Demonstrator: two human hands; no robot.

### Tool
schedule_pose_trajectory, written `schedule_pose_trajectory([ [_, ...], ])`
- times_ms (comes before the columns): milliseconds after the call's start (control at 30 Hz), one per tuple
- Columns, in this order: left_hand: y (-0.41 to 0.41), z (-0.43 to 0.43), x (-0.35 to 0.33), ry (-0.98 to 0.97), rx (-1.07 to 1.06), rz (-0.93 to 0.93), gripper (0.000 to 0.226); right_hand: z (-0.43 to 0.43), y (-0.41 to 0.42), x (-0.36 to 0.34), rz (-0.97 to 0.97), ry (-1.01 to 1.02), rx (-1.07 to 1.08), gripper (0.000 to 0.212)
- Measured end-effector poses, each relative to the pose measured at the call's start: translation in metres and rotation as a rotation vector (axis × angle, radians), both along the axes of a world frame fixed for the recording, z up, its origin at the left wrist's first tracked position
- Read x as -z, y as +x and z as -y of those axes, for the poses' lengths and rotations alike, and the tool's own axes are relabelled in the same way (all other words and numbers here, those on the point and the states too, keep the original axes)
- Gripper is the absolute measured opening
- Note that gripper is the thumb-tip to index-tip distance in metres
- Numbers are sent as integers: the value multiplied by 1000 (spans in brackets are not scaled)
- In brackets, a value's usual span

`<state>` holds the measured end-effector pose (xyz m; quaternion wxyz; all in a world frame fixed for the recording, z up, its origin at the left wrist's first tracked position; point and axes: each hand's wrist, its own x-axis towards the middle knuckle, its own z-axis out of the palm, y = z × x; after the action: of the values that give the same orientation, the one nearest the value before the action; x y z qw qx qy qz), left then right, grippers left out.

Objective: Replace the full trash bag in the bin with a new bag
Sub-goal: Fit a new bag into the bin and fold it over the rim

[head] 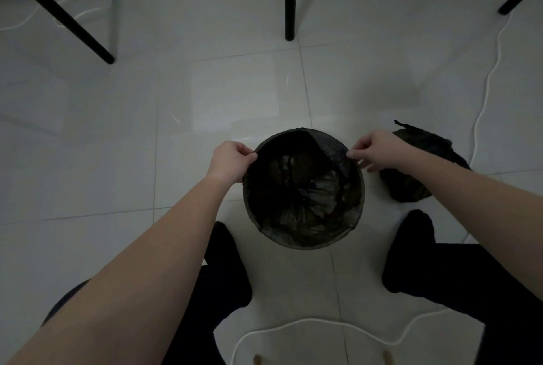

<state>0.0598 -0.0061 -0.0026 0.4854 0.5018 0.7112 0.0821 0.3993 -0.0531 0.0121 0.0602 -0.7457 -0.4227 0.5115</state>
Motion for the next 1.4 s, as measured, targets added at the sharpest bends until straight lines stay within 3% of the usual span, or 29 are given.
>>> schedule_pose_trajectory([
  [300,-5,0,3,-14,-108,84,17,1,9,8,-16,114,-3,16],
  [500,-4,6,-3,-101,-227,111,23,4,13,2,173,109,60,28],
  [700,-2,21,-32,-320,-59,28,36,22,9,-15,-153,-191,267,52],
  [833,-2,38,-39,-438,-69,134,43,40,-6,-12,-329,-251,370,78],
  [967,-6,43,-32,-505,-121,267,58,48,-18,0,-417,-274,414,66],
  [1067,-6,42,-26,-560,-134,261,75,48,-22,2,-355,-327,401,76],
  [1200,12,17,-29,-304,-87,141,66,19,-28,0,-1,45,253,63],
  [1300,31,-3,-36,-243,-6,160,61,-3,-43,-1,-127,103,222,56],
  [1400,40,-10,-30,-302,59,132,70,-12,-57,13,-86,79,139,65],
])
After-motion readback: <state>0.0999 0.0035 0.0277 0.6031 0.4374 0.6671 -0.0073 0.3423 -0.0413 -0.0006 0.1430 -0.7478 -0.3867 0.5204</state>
